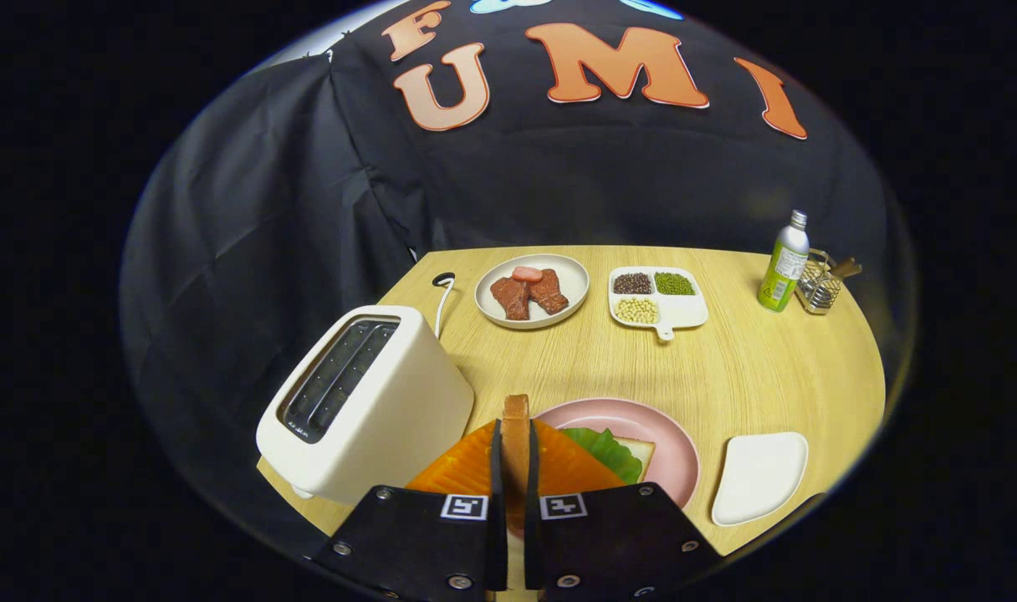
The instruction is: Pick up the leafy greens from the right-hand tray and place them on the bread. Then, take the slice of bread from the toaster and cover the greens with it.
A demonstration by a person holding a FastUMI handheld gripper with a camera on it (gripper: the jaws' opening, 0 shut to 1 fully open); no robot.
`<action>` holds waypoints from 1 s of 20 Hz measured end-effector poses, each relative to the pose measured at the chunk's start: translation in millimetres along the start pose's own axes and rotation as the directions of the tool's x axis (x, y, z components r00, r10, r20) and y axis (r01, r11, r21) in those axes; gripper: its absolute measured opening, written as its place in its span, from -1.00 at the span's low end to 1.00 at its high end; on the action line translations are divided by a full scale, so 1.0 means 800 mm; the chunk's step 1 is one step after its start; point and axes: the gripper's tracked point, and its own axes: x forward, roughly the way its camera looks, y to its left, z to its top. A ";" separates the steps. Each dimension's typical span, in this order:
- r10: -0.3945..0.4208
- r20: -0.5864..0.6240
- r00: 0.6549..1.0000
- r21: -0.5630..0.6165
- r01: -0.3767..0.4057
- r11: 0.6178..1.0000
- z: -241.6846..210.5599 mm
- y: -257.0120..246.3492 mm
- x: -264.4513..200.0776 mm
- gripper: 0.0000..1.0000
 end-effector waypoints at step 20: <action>-0.077 -0.124 0.989 0.100 0.090 0.991 -0.046 -0.124 0.030 -0.51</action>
